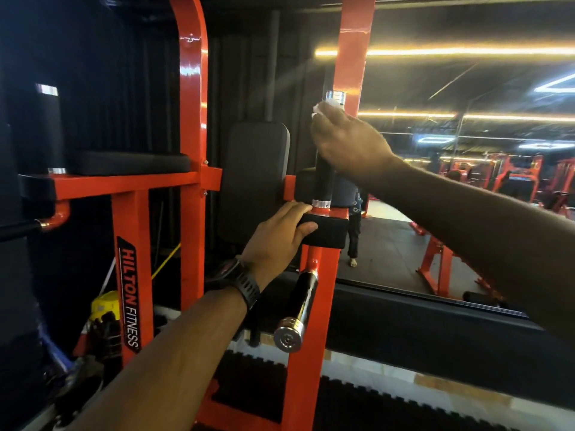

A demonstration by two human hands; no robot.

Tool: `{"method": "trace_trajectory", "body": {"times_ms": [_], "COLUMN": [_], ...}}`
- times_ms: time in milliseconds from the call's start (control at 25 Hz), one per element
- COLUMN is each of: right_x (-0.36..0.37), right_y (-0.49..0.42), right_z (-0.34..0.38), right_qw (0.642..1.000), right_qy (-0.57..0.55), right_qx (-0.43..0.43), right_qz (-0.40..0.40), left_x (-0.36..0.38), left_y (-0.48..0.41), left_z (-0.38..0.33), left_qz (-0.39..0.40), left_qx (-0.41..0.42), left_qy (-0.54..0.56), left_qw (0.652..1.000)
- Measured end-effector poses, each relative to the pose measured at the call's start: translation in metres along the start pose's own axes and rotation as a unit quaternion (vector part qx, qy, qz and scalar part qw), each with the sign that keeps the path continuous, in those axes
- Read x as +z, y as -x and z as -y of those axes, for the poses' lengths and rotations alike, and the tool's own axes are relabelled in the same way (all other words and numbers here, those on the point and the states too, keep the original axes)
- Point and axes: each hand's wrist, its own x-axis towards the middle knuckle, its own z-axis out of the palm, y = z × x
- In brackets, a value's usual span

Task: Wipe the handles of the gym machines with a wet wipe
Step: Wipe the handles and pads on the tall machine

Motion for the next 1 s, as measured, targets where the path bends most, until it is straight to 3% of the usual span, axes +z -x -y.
{"method": "trace_trajectory", "body": {"times_ms": [80, 120, 200, 320, 360, 400, 680, 800, 920, 1000], "right_x": [0.005, 0.002, -0.001, -0.002, 0.002, 0.003, 0.005, -0.01, -0.031, -0.039], "right_y": [0.019, 0.021, 0.013, -0.011, -0.012, -0.008, 0.03, 0.035, 0.054, 0.064], "right_z": [0.008, 0.02, 0.046, 0.047, 0.043, 0.042, 0.07, 0.067, 0.071, 0.072], "right_qw": [0.969, 0.925, 0.79, 0.588, 0.542, 0.52, 0.565, 0.577, 0.636, 0.646], "right_qy": [-0.227, -0.334, -0.502, -0.618, -0.647, -0.666, -0.647, -0.646, -0.628, -0.638], "right_qx": [0.097, 0.176, 0.342, 0.503, 0.521, 0.522, 0.505, 0.49, 0.44, 0.415], "right_qz": [-0.029, -0.044, -0.084, -0.137, -0.129, -0.111, 0.079, 0.096, 0.09, 0.06], "left_x": [0.001, 0.001, 0.002, 0.002, 0.002, 0.002, 0.001, 0.001, -0.001, -0.002], "left_y": [-0.001, -0.001, 0.0, -0.001, -0.001, -0.001, 0.0, 0.0, -0.003, -0.003], "left_z": [0.002, 0.003, 0.002, 0.001, 0.001, 0.001, -0.004, -0.008, -0.008, -0.011], "left_qz": [-0.007, -0.012, -0.017, -0.011, -0.01, -0.011, -0.011, -0.014, -0.025, -0.033], "left_qx": [0.002, 0.003, -0.001, 0.0, -0.001, -0.003, -0.022, -0.03, -0.034, -0.059], "left_qy": [0.004, 0.007, 0.014, 0.001, -0.001, 0.0, 0.025, 0.031, 0.056, 0.098], "left_qw": [1.0, 1.0, 1.0, 1.0, 1.0, 1.0, 0.999, 0.999, 0.998, 0.993]}}
